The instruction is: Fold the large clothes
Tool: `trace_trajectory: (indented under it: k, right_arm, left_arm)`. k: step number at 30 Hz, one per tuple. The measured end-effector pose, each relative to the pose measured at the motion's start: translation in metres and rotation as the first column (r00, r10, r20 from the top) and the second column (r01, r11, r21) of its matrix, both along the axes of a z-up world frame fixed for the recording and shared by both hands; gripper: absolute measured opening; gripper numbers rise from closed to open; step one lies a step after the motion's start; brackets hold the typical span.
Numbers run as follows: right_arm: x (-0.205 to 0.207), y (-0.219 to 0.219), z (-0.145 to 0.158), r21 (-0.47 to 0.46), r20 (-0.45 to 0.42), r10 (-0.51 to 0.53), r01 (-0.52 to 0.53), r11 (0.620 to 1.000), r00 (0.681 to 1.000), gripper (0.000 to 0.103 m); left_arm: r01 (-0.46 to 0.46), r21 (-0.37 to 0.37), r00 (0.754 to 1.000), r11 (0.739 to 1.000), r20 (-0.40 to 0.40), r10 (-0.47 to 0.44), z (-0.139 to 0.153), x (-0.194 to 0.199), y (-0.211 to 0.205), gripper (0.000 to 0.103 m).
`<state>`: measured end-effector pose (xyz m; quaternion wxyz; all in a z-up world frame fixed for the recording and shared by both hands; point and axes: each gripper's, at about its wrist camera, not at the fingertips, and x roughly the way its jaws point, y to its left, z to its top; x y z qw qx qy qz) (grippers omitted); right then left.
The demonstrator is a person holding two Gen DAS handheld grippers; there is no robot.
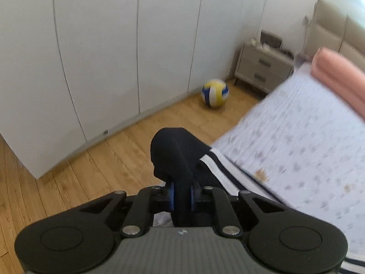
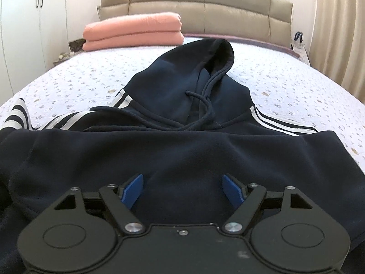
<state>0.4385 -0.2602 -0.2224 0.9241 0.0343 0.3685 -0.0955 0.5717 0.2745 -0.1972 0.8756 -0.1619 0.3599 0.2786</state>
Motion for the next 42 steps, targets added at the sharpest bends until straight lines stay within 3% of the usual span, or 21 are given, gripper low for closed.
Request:
trace_trajectory:
  k: [3,5,7,8,9,11,12,15,19,22,25,28,31,34,38,39,40,41,42]
  right_arm:
    - [-0.001,0.010,0.029,0.091,0.014,0.052,-0.053,0.994,0.999,0.089]
    - [0.000,0.033,0.046,0.135,0.048,0.149,-0.154,0.979,0.988,0.089]
    - [0.006,0.063,0.054,0.171,0.068,0.274,-0.282,0.944,0.959,0.088]
    - [0.011,0.080,0.055,0.199,0.075,0.342,-0.350,0.915,0.937,0.073]
    - [0.016,0.096,0.054,0.227,0.074,0.395,-0.401,0.887,0.916,0.065]
    - [0.030,0.130,0.046,0.279,0.050,0.490,-0.484,0.830,0.870,0.023]
    - [0.036,0.144,0.040,0.275,0.025,0.513,-0.499,0.822,0.858,0.020]
    - [0.058,0.174,0.006,0.320,-0.142,0.556,-0.493,0.809,0.819,0.021]
    - [0.056,0.171,0.014,0.315,-0.121,0.584,-0.527,0.789,0.803,0.021]
    - [0.049,0.142,0.030,0.370,-0.083,0.563,-0.500,0.783,0.822,0.025]
    - [0.030,0.092,0.049,0.383,-0.056,0.501,-0.445,0.810,0.864,0.034]
    - [0.009,0.031,0.061,0.409,-0.060,0.380,-0.325,0.853,0.923,0.036]
    - [-0.015,-0.035,0.072,0.395,-0.070,0.248,-0.201,0.896,0.966,0.037]
    - [-0.037,-0.096,0.082,0.350,-0.090,0.143,-0.103,0.931,0.986,0.039]
    - [-0.059,-0.156,0.096,0.308,-0.078,0.046,-0.020,0.951,0.996,0.039]
    - [-0.064,-0.168,0.098,0.298,-0.077,0.026,-0.002,0.955,0.997,0.041]
    - [-0.066,-0.179,0.098,0.289,-0.085,0.006,0.019,0.957,0.996,0.047]
    - [-0.068,-0.188,0.096,0.277,-0.099,-0.018,0.045,0.960,0.995,0.053]
    - [-0.073,-0.196,0.093,0.271,-0.114,-0.034,0.064,0.961,0.993,0.056]
  left_arm:
    - [-0.062,0.069,0.996,0.996,0.068,0.058,0.039,-0.027,-0.001,0.014]
    - [-0.150,0.152,0.985,0.977,0.106,0.135,0.065,-0.052,0.000,0.014]
    - [-0.218,0.168,0.972,0.961,0.126,0.198,0.079,-0.070,0.006,0.014]
    - [-0.246,0.171,0.966,0.954,0.129,0.225,0.083,-0.079,0.008,0.014]
    - [-0.256,0.180,0.964,0.950,0.126,0.236,0.084,-0.085,0.007,0.014]
    - [-0.222,0.193,0.973,0.956,0.103,0.205,0.078,-0.089,0.003,0.014]
    - [-0.209,0.196,0.977,0.958,0.091,0.195,0.074,-0.088,0.001,0.014]
    - [-0.159,0.166,0.985,0.973,0.087,0.146,0.066,-0.090,-0.011,0.014]
    - [-0.061,0.134,0.992,0.989,0.119,0.045,0.074,-0.097,-0.045,0.014]
    - [0.070,0.113,0.986,0.991,0.146,-0.086,0.089,-0.102,-0.077,0.014]
    - [0.243,0.092,0.947,0.966,0.195,-0.257,0.107,-0.105,-0.135,0.014]
    - [0.434,0.074,0.864,0.898,0.249,-0.438,0.118,-0.107,-0.210,0.014]
    - [0.579,0.028,0.775,0.815,0.290,-0.561,0.110,-0.097,-0.291,0.014]
    - [0.698,-0.030,0.686,0.716,0.314,-0.656,0.095,-0.093,-0.373,0.014]
    - [0.798,-0.090,0.587,0.596,0.338,-0.735,0.072,-0.094,-0.461,0.014]
    - [0.821,-0.105,0.560,0.561,0.340,-0.756,0.066,-0.092,-0.481,0.014]
    - [0.853,-0.110,0.514,0.509,0.335,-0.789,0.059,-0.097,-0.502,0.015]
    - [0.887,-0.118,0.460,0.447,0.319,-0.829,0.052,-0.097,-0.524,0.020]
    - [0.904,-0.150,0.427,0.400,0.297,-0.854,0.042,-0.098,-0.541,0.032]
